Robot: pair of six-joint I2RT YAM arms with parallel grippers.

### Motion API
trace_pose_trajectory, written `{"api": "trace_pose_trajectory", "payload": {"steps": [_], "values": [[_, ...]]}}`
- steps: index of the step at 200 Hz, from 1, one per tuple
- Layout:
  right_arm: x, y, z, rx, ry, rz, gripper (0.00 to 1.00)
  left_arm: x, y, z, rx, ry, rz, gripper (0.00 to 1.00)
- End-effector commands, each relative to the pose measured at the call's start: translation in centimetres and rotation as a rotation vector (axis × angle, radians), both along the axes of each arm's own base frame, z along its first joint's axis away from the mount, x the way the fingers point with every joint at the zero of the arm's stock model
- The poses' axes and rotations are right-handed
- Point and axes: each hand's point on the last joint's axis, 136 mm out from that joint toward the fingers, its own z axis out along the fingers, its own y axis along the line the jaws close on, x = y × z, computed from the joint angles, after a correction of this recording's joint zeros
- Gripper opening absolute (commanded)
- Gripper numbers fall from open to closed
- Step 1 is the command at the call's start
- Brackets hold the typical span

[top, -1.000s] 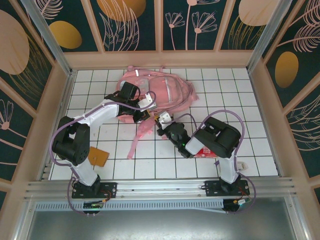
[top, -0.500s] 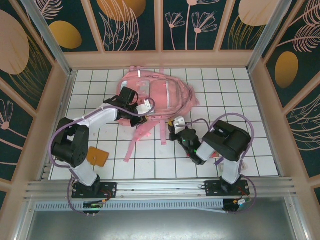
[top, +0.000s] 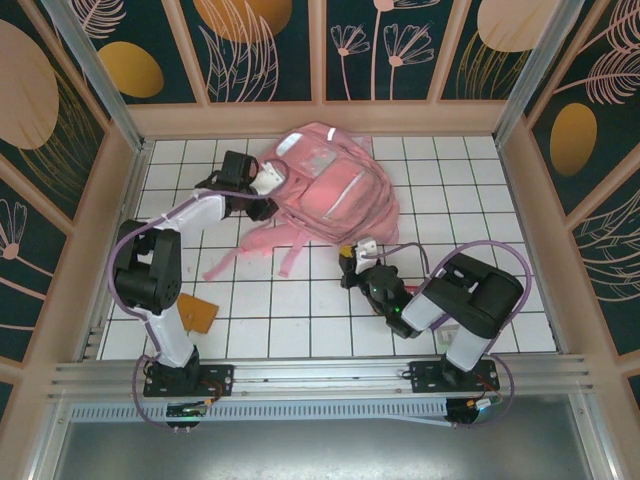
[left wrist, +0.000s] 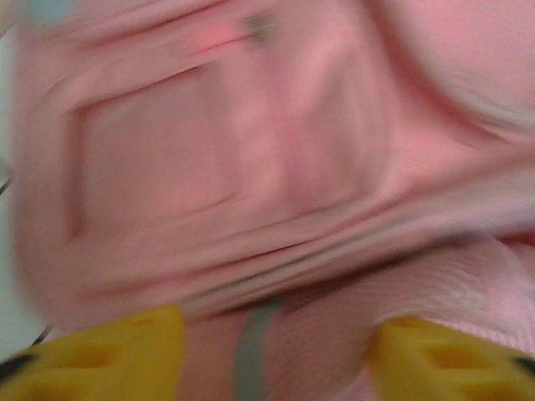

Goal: Pack the student bag

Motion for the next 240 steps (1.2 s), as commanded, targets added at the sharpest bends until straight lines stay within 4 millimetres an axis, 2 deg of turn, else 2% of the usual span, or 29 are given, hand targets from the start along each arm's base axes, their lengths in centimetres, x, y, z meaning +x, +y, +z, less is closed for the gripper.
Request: {"api": "trace_pose_trajectory", "payload": {"steps": [1, 10, 23, 34, 46, 74, 87, 99, 108, 126, 148, 157, 168, 186, 216, 240], "values": [[-0.8, 4.0, 1.0, 0.053, -0.011, 0.080, 0.00, 4.6, 2.2, 5.3, -0.191, -0.092, 0.385, 0.71], [-0.9, 5.7, 1.0, 0.059, -0.012, 0.113, 0.00, 4.3, 2.0, 5.5, -0.268, -0.028, 0.462, 0.72], [-0.8, 7.7, 1.0, 0.091, -0.001, 0.151, 0.00, 2.9, 1.5, 4.7, -0.369, 0.096, 0.562, 0.70], [-0.8, 9.1, 1.1, 0.120, 0.007, 0.190, 0.00, 1.1, 1.1, 3.3, -0.407, 0.219, 0.621, 0.60], [-0.8, 10.3, 1.1, 0.135, 0.013, 0.225, 0.00, -1.3, 1.2, 1.1, -0.391, 0.370, 0.693, 0.59], [-1.2, 12.0, 0.6, 0.129, 0.030, 0.302, 0.00, -7.2, 1.6, -4.4, -0.325, 0.646, 0.807, 0.59], [-1.4, 12.5, 0.4, 0.135, 0.042, 0.327, 0.00, -9.2, 1.0, -5.6, -0.389, 0.722, 0.854, 0.61], [-1.7, 13.1, 0.4, 0.140, 0.054, 0.359, 0.00, -9.8, 0.5, -6.1, -0.452, 0.749, 0.888, 0.67], [-2.0, 13.5, 0.3, 0.142, 0.063, 0.384, 0.00, -9.6, 0.3, -6.3, -0.499, 0.740, 0.917, 0.71], [-2.5, 14.4, 0.2, 0.139, 0.081, 0.431, 0.00, -8.6, -0.1, -6.8, -0.566, 0.715, 0.938, 0.71], [-2.8, 14.8, 0.0, 0.124, 0.105, 0.455, 0.00, -6.9, 0.2, -7.6, -0.567, 0.670, 0.972, 0.65], [-2.8, 14.7, -0.2, 0.103, 0.118, 0.451, 0.00, -6.2, 0.7, -7.7, -0.551, 0.637, 0.988, 0.55], [-2.6, 14.2, -0.4, 0.077, 0.136, 0.422, 0.00, -5.3, 1.4, -7.3, -0.522, 0.584, 1.000, 0.30], [-2.3, 12.8, -1.2, 0.007, 0.196, 0.373, 0.00, -4.1, 2.5, -6.4, -0.460, 0.500, 0.990, 0.00], [-1.6, 9.3, -2.2, -0.087, 0.297, 0.274, 0.00, -2.4, 4.0, -4.8, -0.354, 0.408, 0.957, 0.00], [-1.1, 5.9, -3.4, -0.146, 0.381, 0.188, 0.00, -1.0, 5.0, -4.4, -0.306, 0.372, 0.932, 0.00]]}}
